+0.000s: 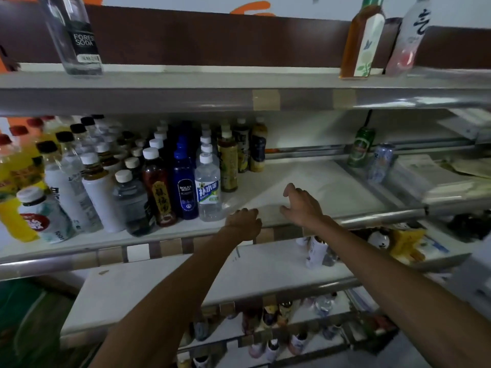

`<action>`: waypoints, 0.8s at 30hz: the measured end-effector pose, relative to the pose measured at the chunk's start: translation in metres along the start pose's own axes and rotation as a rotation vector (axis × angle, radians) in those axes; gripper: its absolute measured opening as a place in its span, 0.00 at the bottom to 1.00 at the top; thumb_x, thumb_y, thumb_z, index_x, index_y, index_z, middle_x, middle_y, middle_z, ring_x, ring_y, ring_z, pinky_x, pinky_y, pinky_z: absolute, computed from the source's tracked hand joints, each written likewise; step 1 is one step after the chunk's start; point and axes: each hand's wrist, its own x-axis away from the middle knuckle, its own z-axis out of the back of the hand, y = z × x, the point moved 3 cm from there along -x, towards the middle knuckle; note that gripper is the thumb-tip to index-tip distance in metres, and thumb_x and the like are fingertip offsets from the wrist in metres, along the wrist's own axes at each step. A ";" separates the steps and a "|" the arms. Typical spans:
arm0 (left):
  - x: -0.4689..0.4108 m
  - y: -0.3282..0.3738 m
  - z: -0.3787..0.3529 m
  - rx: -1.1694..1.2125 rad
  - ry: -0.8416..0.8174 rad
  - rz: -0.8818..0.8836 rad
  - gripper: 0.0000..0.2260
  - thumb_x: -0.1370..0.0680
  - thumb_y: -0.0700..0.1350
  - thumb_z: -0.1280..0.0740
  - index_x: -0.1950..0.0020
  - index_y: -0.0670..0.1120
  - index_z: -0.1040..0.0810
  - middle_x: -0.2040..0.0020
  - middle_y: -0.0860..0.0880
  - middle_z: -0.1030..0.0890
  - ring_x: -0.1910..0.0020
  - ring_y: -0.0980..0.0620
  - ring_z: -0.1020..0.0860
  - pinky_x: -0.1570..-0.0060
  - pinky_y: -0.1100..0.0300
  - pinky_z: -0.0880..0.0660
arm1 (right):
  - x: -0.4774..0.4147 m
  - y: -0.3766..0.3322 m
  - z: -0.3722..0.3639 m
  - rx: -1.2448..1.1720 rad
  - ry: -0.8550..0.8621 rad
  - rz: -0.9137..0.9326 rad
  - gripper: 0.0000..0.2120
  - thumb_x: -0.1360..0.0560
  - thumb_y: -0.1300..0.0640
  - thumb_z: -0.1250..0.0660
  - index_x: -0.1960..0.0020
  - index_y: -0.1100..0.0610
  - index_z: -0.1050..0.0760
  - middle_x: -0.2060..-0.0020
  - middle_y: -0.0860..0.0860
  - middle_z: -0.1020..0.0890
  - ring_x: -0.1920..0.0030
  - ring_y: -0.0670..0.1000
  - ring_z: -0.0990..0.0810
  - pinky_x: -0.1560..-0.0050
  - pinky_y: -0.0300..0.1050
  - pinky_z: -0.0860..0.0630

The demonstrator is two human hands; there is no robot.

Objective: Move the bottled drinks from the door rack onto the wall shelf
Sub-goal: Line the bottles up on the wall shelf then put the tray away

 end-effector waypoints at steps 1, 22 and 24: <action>0.006 0.002 -0.003 -0.010 -0.005 0.007 0.19 0.18 0.51 0.44 0.32 0.43 0.31 0.36 0.39 0.26 0.37 0.40 0.27 0.40 0.50 0.29 | 0.009 0.005 0.000 -0.008 -0.008 -0.010 0.16 0.23 0.52 0.35 0.39 0.56 0.34 0.47 0.56 0.23 0.48 0.58 0.24 0.57 0.46 0.32; 0.098 0.105 -0.069 -0.071 -0.190 -0.381 0.28 0.21 0.52 0.39 0.23 0.46 0.43 0.24 0.37 0.44 0.26 0.37 0.44 0.31 0.43 0.41 | 0.175 0.063 0.010 -0.070 -0.182 -0.331 0.16 0.24 0.53 0.31 0.39 0.55 0.32 0.47 0.53 0.23 0.51 0.51 0.26 0.60 0.42 0.32; 0.106 0.109 -0.085 -0.034 -0.241 -0.432 0.28 0.21 0.55 0.38 0.25 0.46 0.40 0.26 0.38 0.40 0.29 0.36 0.40 0.33 0.44 0.39 | 0.194 0.058 0.006 -0.016 -0.187 -0.348 0.20 0.23 0.54 0.32 0.35 0.59 0.32 0.43 0.57 0.23 0.47 0.55 0.24 0.58 0.40 0.34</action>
